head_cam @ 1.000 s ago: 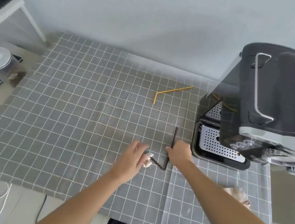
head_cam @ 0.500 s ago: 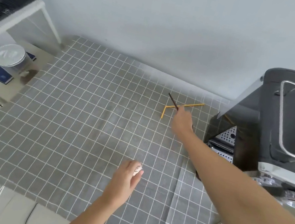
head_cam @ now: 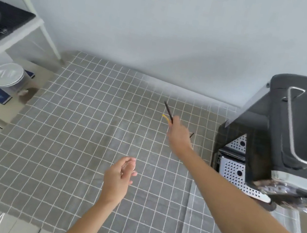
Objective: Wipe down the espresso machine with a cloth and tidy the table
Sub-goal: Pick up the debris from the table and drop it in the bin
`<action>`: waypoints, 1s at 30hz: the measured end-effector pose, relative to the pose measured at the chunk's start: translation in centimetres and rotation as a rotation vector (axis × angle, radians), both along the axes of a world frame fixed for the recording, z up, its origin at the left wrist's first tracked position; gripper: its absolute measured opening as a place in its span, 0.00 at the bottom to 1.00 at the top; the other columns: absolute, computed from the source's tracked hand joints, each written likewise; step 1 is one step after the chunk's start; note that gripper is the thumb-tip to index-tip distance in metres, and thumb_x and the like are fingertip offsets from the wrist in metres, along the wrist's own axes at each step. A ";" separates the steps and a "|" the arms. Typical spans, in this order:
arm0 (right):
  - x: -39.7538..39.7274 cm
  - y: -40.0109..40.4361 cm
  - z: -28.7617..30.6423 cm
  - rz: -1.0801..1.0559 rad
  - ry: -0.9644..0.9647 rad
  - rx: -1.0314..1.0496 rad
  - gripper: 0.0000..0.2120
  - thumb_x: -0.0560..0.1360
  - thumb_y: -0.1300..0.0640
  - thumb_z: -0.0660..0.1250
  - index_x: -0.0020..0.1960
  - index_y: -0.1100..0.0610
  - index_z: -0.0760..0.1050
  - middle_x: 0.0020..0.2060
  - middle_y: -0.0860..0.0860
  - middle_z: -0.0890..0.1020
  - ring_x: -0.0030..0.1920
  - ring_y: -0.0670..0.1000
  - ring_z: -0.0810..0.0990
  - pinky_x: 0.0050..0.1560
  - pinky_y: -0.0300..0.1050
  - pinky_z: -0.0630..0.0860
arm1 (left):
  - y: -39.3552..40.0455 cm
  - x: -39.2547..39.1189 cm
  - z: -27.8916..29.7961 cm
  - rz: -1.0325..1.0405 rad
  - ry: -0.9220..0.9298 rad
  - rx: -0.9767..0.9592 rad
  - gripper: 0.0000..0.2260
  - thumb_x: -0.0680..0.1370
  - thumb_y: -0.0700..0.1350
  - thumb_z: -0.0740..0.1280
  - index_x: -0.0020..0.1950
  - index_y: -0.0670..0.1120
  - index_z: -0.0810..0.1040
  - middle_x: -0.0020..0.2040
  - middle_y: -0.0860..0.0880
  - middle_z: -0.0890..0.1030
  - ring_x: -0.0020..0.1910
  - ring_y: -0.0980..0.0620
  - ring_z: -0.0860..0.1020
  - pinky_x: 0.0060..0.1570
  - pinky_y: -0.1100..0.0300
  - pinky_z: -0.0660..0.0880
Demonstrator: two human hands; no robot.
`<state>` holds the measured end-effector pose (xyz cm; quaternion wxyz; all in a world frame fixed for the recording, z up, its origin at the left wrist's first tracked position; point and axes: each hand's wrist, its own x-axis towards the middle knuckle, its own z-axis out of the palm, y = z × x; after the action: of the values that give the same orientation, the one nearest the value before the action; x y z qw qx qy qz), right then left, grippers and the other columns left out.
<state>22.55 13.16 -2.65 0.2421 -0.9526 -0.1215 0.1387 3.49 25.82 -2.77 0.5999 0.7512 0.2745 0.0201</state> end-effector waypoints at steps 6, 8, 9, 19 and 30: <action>-8.1 -5.3 5.6 -0.107 0.249 0.188 0.08 0.83 0.56 0.51 0.58 0.59 0.65 0.43 0.62 0.78 0.39 0.59 0.74 0.39 0.50 0.69 | -2.3 2.2 3.3 -0.180 0.023 -0.052 0.06 0.79 0.45 0.64 0.51 0.49 0.80 0.39 0.50 0.80 0.37 0.53 0.79 0.31 0.65 0.76; -11.4 -9.1 6.3 -0.136 0.324 0.199 0.10 0.83 0.54 0.54 0.58 0.59 0.69 0.46 0.62 0.79 0.42 0.58 0.75 0.41 0.46 0.67 | -5.0 2.5 4.2 -0.368 0.058 -0.063 0.06 0.79 0.44 0.63 0.48 0.46 0.80 0.34 0.48 0.77 0.33 0.53 0.75 0.29 0.65 0.74; -13.1 -11.2 6.7 -0.157 0.371 0.223 0.09 0.82 0.54 0.55 0.54 0.57 0.71 0.43 0.59 0.79 0.41 0.56 0.75 0.40 0.45 0.67 | -6.7 2.6 4.5 -0.461 0.077 -0.066 0.07 0.79 0.44 0.63 0.46 0.45 0.81 0.33 0.47 0.76 0.32 0.52 0.74 0.29 0.64 0.73; -28.6 -38.0 6.9 -0.763 0.594 0.548 0.10 0.77 0.61 0.55 0.45 0.54 0.73 0.31 0.51 0.72 0.26 0.48 0.70 0.26 0.40 0.68 | -32.0 -1.5 8.0 -1.138 0.359 -0.179 0.09 0.79 0.46 0.64 0.47 0.42 0.80 0.38 0.44 0.79 0.34 0.49 0.75 0.30 0.59 0.72; -43.3 -60.9 -2.5 -1.659 0.603 1.060 0.07 0.80 0.67 0.56 0.49 0.68 0.71 0.35 0.62 0.79 0.30 0.61 0.81 0.28 0.48 0.79 | -60.7 -11.4 0.7 -1.113 0.984 -0.343 0.05 0.81 0.39 0.59 0.54 0.44 0.73 0.44 0.41 0.77 0.37 0.47 0.79 0.31 0.52 0.81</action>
<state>-20.77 -47.79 -5.11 0.6713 -0.4329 0.5949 0.0899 -7.95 -34.83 -2.07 0.4382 0.5975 0.0906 -0.6654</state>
